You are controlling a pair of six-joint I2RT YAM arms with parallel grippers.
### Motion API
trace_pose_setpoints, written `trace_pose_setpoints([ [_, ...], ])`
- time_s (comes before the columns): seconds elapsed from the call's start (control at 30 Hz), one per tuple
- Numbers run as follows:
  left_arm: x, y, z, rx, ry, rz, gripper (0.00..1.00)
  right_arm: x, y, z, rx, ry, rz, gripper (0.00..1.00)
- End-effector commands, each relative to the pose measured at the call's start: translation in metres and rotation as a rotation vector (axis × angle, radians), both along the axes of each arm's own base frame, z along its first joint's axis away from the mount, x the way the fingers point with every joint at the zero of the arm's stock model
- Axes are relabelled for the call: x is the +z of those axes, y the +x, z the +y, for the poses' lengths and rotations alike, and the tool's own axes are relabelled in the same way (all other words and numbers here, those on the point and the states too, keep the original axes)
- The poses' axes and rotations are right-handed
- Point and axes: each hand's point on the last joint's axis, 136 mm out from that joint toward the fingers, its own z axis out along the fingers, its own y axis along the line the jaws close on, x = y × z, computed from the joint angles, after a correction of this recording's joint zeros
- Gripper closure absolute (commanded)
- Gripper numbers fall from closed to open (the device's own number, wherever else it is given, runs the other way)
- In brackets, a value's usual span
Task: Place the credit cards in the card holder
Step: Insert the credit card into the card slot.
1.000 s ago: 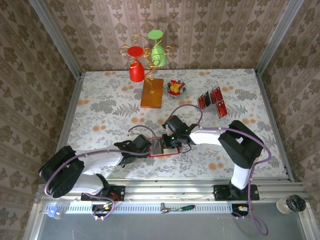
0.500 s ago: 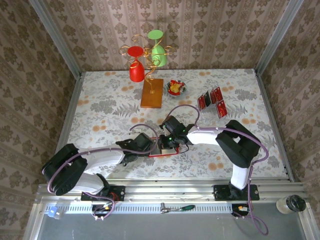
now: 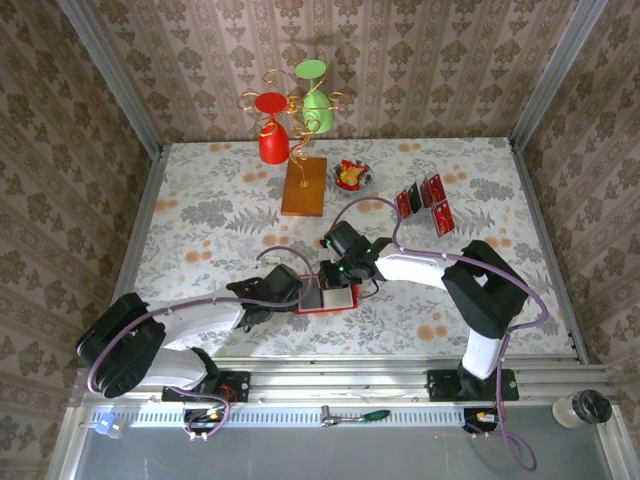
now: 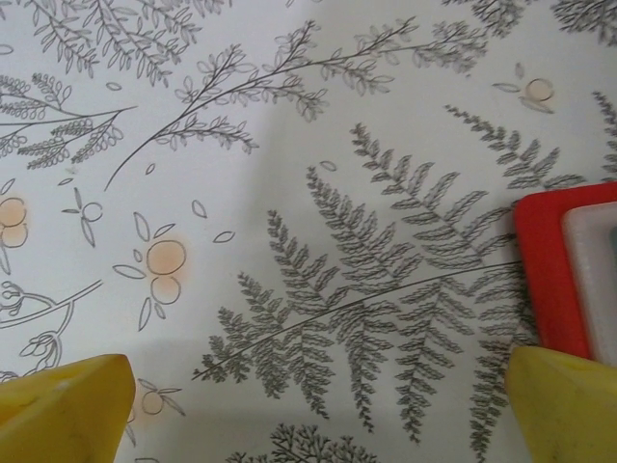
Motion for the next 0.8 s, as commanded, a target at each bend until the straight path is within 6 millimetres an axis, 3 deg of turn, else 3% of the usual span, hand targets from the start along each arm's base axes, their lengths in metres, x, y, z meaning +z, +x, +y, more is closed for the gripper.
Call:
trace_pose_setpoints([
  [0.0, -0.001, -0.001, 0.01, 0.005, 0.056, 0.022, 0.0, -0.006, 0.004, -0.005, 0.014, -0.057, -0.004, 0.95],
  [0.77, -0.009, 0.007, -0.003, -0.029, 0.087, 0.056, 0.0, -0.033, -0.011, 0.017, 0.041, -0.041, 0.066, 0.95],
])
